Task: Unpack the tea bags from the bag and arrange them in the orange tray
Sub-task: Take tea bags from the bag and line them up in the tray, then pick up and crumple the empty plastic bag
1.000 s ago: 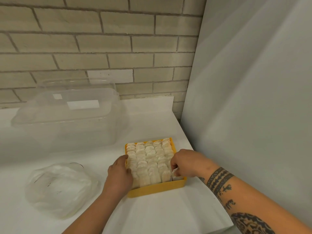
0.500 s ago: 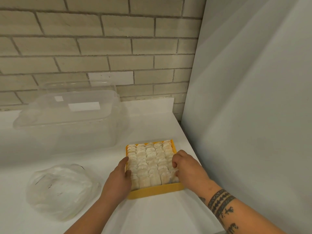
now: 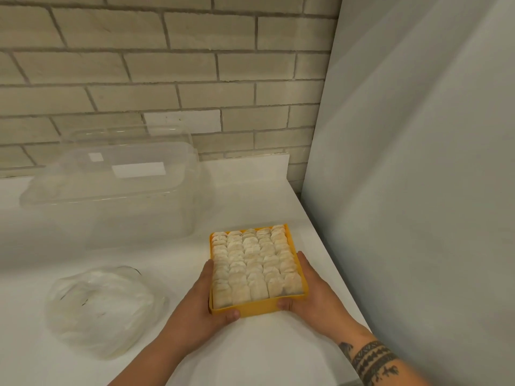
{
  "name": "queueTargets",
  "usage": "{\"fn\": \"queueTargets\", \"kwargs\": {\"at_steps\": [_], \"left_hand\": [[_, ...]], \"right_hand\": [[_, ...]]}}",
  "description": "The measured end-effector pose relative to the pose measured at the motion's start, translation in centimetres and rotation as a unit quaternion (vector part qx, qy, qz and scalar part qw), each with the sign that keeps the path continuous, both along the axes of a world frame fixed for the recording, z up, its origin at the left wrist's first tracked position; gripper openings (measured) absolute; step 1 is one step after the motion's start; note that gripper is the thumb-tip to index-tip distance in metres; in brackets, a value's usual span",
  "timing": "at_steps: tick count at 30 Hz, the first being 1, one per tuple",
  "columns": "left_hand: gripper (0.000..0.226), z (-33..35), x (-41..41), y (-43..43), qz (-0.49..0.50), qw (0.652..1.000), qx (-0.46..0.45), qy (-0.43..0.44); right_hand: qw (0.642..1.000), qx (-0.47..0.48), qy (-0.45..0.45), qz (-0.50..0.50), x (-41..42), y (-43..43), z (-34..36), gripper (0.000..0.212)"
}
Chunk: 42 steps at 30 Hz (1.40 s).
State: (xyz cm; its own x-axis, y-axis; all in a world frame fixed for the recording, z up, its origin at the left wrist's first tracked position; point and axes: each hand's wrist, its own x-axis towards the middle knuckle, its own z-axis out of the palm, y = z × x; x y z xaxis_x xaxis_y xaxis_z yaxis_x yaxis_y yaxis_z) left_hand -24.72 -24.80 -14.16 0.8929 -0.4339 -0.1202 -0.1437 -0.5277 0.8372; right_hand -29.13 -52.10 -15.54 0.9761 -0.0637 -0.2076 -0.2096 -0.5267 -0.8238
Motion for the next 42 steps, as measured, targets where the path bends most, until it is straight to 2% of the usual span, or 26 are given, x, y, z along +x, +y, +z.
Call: {"fn": "queueTargets", "kwargs": {"at_steps": [3,9,19,26,30,42], "left_hand": [[0.121,-1.4,0.4,0.2,0.016,0.998,0.051,-0.027],[0.123,-2.6,2.0,-0.1,0.025,0.993,0.104,-0.043],[0.121,-1.8,11.1,-2.5,0.027,0.994,0.104,-0.034],[0.123,-1.8,18.7,-3.9,0.031,0.989,0.143,-0.021],[0.123,-2.0,22.5,-4.8,0.056,0.982,0.180,-0.006],[0.117,-2.0,26.6,-6.6,0.079,0.973,0.217,0.011]], "right_hand": [[1.000,0.008,-0.010,-0.007,0.1,-0.1,-0.3,0.114],[1.000,-0.009,-0.004,-0.011,1.5,-0.5,-0.7,0.112],[1.000,-0.016,-0.010,-0.002,10.9,-2.4,-1.0,0.110],[0.998,-0.065,0.004,0.024,19.3,-4.0,-0.6,0.109],[0.998,-0.059,0.017,0.032,23.0,-4.5,-0.3,0.109],[0.997,-0.076,0.016,0.026,27.6,-5.3,-0.9,0.106]]}}
